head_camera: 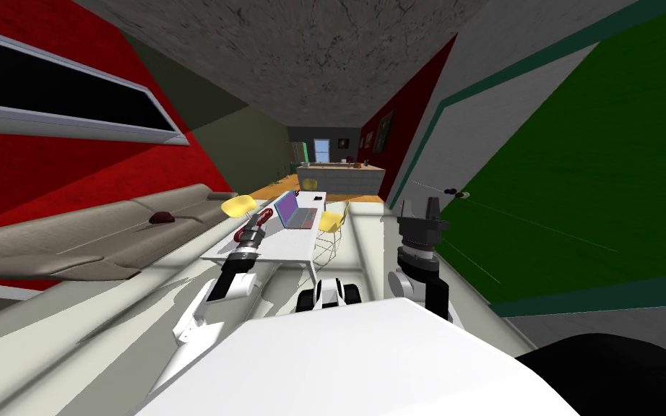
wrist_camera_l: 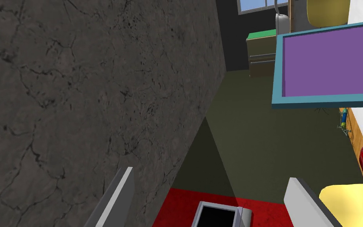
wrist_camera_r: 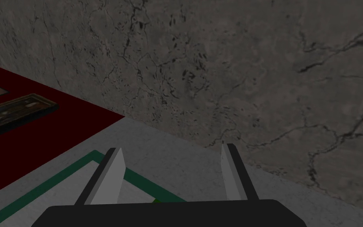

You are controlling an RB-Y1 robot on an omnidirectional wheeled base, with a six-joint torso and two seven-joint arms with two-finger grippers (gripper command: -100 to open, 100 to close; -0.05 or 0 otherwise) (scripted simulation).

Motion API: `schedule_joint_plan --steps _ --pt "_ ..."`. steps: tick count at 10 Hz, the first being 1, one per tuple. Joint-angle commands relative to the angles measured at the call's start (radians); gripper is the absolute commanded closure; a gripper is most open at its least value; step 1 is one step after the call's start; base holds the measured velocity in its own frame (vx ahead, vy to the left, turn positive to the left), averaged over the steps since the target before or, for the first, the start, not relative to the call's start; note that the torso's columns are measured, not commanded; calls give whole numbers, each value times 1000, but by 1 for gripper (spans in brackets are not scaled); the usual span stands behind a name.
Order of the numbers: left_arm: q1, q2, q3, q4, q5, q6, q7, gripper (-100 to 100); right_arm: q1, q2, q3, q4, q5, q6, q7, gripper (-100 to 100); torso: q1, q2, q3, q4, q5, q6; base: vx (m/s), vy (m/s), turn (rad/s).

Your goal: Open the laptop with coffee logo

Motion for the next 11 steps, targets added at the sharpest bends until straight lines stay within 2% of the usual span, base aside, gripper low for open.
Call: schedule_joint_plan --steps 1,6,10,11 --pt "-31 39 16 64 -5 29 0 -100 0 0 0 0 0 0 0 0 0 0 0 0 0 0 -19 45 -218" --pt "-101 117 45 213 -18 72 -5 -100 0 0 0 0 0 0 0 0 1 1 0 0 0 0 -27 50 -235" --pt "-162 205 69 345 -29 109 -9 -100 0 0 0 0 0 0 0 0 0 -1 0 0 0 0 -30 42 -248" --pt "-162 205 69 353 -29 109 -9 -100 0 0 0 0 0 0 0 0 1 0 0 0 0 0 -26 33 -67"
